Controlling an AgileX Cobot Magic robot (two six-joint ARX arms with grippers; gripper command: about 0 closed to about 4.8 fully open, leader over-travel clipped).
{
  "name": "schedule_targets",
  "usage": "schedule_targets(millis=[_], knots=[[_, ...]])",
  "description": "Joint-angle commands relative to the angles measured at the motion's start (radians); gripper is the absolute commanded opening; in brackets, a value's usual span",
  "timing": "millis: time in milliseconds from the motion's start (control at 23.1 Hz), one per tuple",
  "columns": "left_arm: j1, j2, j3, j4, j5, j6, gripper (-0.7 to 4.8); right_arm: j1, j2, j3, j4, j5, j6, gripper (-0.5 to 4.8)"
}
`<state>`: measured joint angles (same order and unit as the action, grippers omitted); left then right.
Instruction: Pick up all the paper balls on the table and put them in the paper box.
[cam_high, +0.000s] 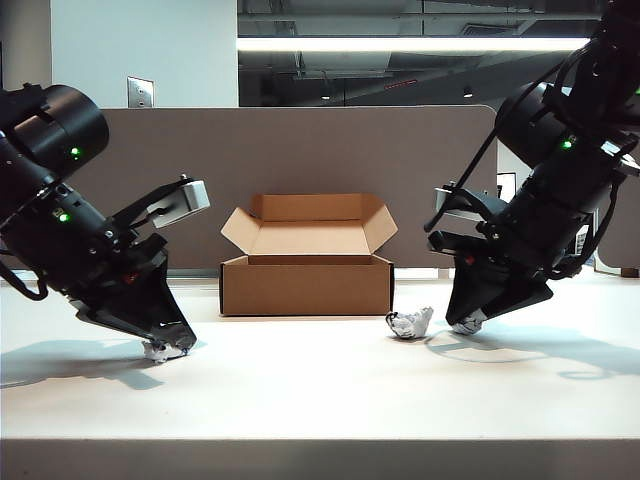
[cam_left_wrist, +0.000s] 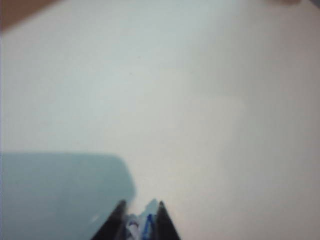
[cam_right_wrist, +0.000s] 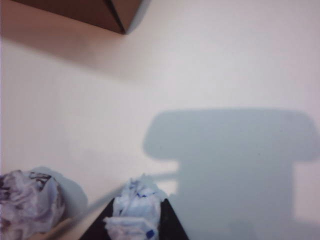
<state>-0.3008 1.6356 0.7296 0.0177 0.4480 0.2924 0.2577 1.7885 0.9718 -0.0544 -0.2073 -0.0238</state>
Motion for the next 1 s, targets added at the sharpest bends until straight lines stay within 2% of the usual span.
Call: schedule_targets(millis=[43,303,606,736,910,996], knots=[[-0.002,0.011,-0.007,-0.053,-0.029,0.004,0.63,0.001,-0.003,0.004,0.006,0.015,-0.004,1.01],[-0.002,-0.005,0.063,-0.108,-0.024,0.002,0.56,0.000,-0.006,0.044,-0.005,0.014,-0.010,1.01],[-0.002,-0.035,0.317,-0.182,-0.026,-0.053,0.56,0.001,-0.008,0.225,-0.085,-0.020,-0.010,1.02],[-0.002,-0.032,0.442,-0.164,-0.037,-0.077,0.56,0.002,-0.007,0.310,-0.084,-0.055,0.011,1.03],[-0.006,-0.012,0.579,-0.095,-0.132,-0.117,0.56,0.016,0.016,0.425,-0.084,-0.066,0.036,1.03],[-0.006,0.055,0.691,-0.084,-0.142,-0.117,0.57,0.039,0.066,0.533,-0.085,-0.093,0.046,1.02]])
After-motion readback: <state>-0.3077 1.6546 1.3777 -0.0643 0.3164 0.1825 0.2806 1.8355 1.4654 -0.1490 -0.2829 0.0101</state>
